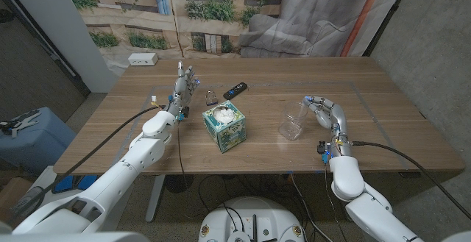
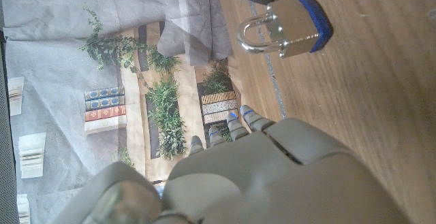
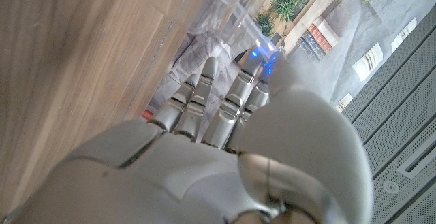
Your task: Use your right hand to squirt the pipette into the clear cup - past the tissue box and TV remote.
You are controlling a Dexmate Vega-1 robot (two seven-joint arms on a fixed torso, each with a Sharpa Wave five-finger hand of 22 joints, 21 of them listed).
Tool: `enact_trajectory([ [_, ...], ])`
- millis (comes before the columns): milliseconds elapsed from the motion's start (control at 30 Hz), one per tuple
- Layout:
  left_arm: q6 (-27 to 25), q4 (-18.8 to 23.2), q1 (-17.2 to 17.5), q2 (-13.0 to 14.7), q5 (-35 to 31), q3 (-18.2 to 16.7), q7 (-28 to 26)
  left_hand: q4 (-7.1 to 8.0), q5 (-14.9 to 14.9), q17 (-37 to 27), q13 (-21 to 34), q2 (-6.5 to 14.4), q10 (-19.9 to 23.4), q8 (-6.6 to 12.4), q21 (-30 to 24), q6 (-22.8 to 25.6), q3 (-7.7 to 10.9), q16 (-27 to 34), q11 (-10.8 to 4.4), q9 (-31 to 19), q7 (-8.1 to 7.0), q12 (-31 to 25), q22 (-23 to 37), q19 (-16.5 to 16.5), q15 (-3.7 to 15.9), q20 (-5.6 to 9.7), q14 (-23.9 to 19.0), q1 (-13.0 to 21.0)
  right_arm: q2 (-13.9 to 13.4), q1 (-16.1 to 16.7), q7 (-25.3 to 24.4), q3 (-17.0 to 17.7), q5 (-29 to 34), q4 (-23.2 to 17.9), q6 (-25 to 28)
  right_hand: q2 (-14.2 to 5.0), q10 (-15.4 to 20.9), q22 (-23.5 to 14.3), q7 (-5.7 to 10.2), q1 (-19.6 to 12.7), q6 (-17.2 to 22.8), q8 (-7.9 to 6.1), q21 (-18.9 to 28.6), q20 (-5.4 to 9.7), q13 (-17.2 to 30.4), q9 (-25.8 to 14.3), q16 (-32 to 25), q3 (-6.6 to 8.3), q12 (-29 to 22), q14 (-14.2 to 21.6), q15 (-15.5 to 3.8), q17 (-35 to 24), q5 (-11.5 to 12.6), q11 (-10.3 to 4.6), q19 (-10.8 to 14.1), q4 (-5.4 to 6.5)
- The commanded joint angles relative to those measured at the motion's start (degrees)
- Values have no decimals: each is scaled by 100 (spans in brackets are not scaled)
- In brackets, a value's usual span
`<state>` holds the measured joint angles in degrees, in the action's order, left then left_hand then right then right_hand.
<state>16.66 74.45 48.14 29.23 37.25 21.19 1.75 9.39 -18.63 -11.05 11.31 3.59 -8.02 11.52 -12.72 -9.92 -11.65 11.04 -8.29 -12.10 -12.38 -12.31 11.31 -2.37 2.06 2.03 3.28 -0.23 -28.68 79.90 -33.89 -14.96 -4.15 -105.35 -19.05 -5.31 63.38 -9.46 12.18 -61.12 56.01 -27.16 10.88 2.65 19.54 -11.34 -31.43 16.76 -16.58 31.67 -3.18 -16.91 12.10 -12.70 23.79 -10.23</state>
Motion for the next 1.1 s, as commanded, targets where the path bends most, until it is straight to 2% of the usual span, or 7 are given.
enact_trajectory([
  [33, -2, 1, 0, 0, 0, 0, 0, -3, -27, -34, 32, 229, -4, 34, -27, -8, -32, 34, -29, -14, -32, -27, 12, -68, 662, 517, 44, 10, 153, 12, -108, 1, 81, 125, -199, -21, 49, -13, 0, -101, 64, -68, 34, 145, 50, -30, -45, 47, -34, 84, -924, -23, 24, 19, 45, 5],
  [1100, -1, -2, -1, -1, 0, 0, 0, -3, -27, -34, 32, 230, -11, 34, -28, -9, -32, 34, -24, -14, -33, -25, 12, -65, 663, 521, 44, 10, 530, -203, -289, -161, 189, 404, -381, 42, 192, -15, -31, -409, 283, -161, 32, 210, 217, -14, -134, 79, -146, 265, -947, -110, -16, 19, 132, 12],
])
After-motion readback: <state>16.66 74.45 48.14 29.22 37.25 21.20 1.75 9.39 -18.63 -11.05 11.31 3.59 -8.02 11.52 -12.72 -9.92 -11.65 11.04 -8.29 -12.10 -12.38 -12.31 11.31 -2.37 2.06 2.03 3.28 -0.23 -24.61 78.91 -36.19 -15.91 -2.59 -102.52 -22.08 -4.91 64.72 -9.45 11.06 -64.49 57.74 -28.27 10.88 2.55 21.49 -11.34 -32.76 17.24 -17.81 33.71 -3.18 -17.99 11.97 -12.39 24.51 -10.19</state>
